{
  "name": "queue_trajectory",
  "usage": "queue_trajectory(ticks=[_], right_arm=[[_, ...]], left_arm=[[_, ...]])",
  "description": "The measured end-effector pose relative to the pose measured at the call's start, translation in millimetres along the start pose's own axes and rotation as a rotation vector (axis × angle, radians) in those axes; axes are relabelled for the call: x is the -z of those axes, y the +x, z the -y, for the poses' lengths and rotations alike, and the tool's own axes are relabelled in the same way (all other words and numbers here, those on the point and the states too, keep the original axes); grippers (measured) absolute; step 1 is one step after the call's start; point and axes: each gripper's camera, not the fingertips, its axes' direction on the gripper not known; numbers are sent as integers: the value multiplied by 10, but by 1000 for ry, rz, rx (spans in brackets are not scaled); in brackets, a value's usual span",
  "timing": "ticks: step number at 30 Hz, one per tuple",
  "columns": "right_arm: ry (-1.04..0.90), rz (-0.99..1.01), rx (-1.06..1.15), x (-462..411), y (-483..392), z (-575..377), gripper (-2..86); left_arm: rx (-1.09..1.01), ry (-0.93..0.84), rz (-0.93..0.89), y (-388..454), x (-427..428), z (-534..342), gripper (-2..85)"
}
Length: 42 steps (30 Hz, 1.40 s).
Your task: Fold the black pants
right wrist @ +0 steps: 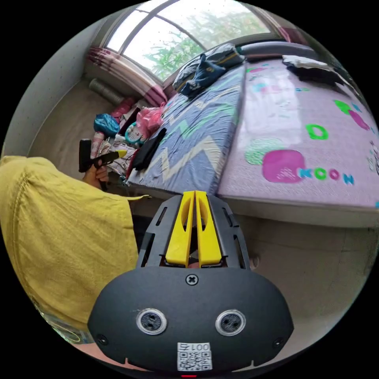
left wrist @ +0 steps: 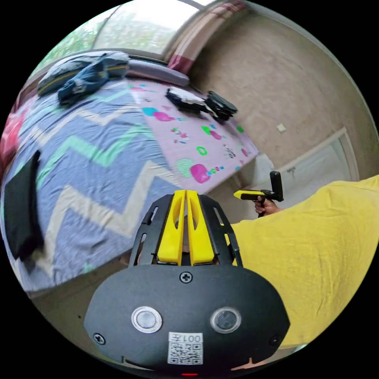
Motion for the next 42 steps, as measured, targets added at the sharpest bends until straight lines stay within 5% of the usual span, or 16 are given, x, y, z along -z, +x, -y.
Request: queue_trajectory(ticks=[10,16,32,42], right_arm=[[453,-209,-369,1511,836,-2647,7],[660,-353,-464,1852,1242,-3309,8],[750,-466,-528,3031,3396,-3548,5],[652,-380,-357,3822,5412,-3313,5]], left_arm=[[-267,-133,-339,316,-2605,150,-13],[-293,-217,-398,-91,-4032,131,-13],[-330,-272,-453,-1510,-7676,507,-13],[-208,-85,-371,-2380,-9391,471,-13]])
